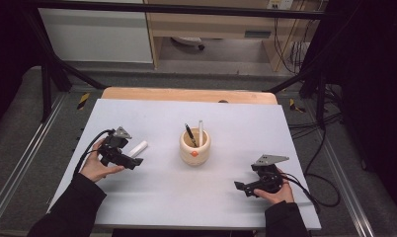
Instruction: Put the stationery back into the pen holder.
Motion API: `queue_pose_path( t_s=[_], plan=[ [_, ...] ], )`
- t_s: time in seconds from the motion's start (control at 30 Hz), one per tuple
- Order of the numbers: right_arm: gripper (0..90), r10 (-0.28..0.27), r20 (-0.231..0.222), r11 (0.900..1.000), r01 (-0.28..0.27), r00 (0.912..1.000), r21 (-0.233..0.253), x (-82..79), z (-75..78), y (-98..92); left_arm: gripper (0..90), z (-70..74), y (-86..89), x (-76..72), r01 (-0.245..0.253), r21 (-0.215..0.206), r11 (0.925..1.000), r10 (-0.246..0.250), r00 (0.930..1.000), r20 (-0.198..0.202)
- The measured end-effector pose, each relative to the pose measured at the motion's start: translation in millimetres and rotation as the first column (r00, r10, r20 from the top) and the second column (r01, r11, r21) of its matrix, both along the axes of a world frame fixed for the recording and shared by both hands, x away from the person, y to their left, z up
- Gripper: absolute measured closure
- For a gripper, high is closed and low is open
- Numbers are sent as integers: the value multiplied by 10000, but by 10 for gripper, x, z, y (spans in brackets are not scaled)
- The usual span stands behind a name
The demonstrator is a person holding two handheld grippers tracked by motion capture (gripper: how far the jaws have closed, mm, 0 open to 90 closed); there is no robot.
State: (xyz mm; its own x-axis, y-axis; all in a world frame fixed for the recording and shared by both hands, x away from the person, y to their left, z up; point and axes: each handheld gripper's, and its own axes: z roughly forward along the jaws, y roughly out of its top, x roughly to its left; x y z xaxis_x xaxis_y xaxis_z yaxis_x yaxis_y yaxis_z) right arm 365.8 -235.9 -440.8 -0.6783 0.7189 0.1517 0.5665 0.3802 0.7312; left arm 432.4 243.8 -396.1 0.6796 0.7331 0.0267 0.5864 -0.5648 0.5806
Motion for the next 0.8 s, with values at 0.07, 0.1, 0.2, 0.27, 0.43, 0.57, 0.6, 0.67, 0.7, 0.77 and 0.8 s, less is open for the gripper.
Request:
queue_pose_path(
  t_s=[0.07, 0.1, 0.2, 0.27, 0.43, 0.57, 0.6, 0.67, 0.7, 0.77, 0.8],
  plan=[
    [13, -28, -32, 10000, 28, 10000, 0, -1, -1, 3, 45, -23, -4, 25, -112, 204, 9997, 113, 9999, -33],
    [12, -10, -8, 10000, 10, 10000, -6, 1, -4, 3, 46, -39, -2, 42, -133, 271, 9995, 135, 9999, -79],
    [12, -13, -33, 10000, 13, 10000, -14, 0, -3, 4, 88, -102, 4, 112, -398, 573, 9976, 413, 9988, -255],
    [12, -9, -19, 10000, 9, 10000, -12, 0, -3, 3, 105, -143, 10, 158, -485, 659, 9966, 513, 9978, -414],
    [12, 0, -31, 10000, 0, 10000, -6, 2, -4, 3, 274, -188, 33, 235, -587, 590, 9965, 613, 9972, -428],
    [12, 23, -19, 10000, -23, 10000, -42, 5, -5, 2, 378, -208, 44, 276, -502, 471, 9976, 530, 9969, -584],
    [12, 12, -45, 10000, -12, 10000, -36, 3, -6, 4, 400, -210, 43, 288, -430, 550, 9976, 466, 9966, -676],
    [12, 14, -80, 10000, -14, 10000, -28, 2, -6, 6, 420, -214, 33, 309, -396, 584, 9975, 439, 9962, -758],
    [12, 28, -77, 10000, -28, 10000, -43, 2, -6, 5, 432, -214, 28, 317, -371, 562, 9977, 413, 9962, -766],
    [12, 20, -58, 10000, -20, 10000, -34, 2, -5, 3, 473, -208, 20, 332, -332, 665, 9972, 383, 9964, -760],
    [12, 34, -38, 10000, -34, 10000, -42, 3, -5, 2, 489, -208, 16, 341, -307, 728, 9969, 364, 9964, -771]
  ],
)
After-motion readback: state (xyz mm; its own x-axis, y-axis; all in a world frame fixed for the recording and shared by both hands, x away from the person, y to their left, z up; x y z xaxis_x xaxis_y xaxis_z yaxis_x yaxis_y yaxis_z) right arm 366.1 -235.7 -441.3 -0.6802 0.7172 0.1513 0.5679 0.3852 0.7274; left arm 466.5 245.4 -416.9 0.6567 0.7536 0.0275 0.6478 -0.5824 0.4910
